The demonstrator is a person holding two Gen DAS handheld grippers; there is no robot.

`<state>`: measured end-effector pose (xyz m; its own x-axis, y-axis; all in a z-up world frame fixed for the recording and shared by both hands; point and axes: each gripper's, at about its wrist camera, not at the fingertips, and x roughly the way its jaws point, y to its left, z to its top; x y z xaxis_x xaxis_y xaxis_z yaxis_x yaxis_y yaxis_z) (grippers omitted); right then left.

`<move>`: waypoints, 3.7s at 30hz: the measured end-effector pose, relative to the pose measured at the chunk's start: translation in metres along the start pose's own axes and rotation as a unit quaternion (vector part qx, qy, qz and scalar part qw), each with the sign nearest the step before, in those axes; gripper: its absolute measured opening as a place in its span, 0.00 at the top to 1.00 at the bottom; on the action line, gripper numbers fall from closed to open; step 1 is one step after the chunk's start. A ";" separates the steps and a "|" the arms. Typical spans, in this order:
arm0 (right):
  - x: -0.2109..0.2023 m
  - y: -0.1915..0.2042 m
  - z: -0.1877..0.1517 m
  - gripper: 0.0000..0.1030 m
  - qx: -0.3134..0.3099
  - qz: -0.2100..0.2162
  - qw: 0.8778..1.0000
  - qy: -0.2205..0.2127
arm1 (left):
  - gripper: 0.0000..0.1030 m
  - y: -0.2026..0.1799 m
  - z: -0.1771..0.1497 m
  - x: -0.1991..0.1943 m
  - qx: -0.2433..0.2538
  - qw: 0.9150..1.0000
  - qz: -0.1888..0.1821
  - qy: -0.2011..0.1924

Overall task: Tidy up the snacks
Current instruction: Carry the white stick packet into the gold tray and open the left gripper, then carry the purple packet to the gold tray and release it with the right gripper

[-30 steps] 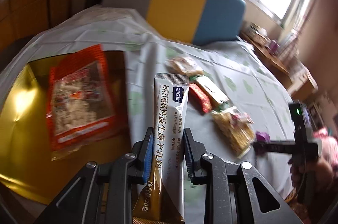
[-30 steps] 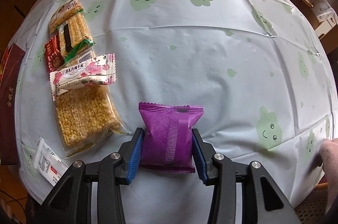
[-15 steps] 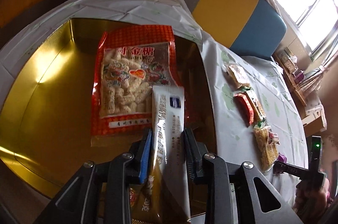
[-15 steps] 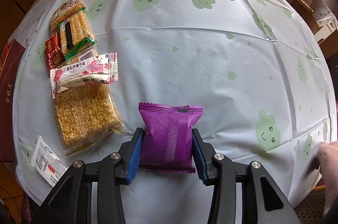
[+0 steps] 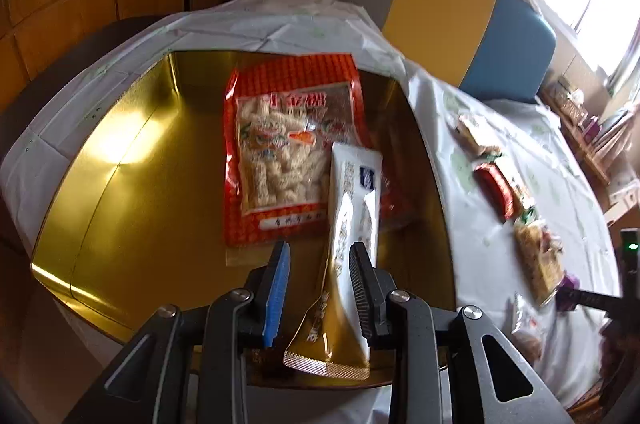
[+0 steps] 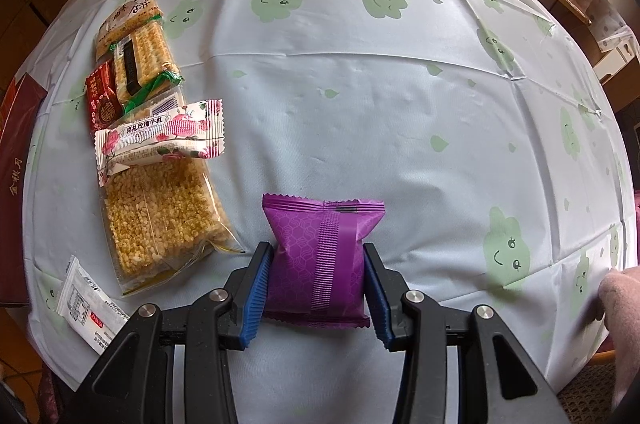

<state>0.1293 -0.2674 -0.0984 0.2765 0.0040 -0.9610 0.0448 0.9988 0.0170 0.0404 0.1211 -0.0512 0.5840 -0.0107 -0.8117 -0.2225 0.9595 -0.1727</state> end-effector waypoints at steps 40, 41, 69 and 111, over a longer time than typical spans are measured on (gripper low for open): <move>-0.084 0.070 -0.027 0.60 -0.056 0.089 0.987 -0.125 | 0.67 0.009 -0.006 -0.028 0.009 0.998 0.048 -0.043; -0.089 0.082 -0.028 0.60 -0.068 0.107 0.983 -0.129 | 0.67 0.011 -0.005 -0.028 0.004 0.998 0.051 -0.043; -0.055 0.336 -0.059 0.55 -0.303 0.253 0.917 -0.050 | 0.67 0.081 0.000 -0.034 -0.080 0.988 0.113 -0.062; -0.095 0.080 -0.015 0.53 -0.101 0.096 0.976 -0.169 | 0.67 -0.050 -0.018 -0.059 0.123 0.990 -0.048 -0.056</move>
<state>0.0924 -0.1874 -0.0095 0.5644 0.2093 -0.7985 -0.2189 0.9706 0.0997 0.0033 0.0683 -0.0045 0.6793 -0.0865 -0.7287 0.0271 0.9953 -0.0928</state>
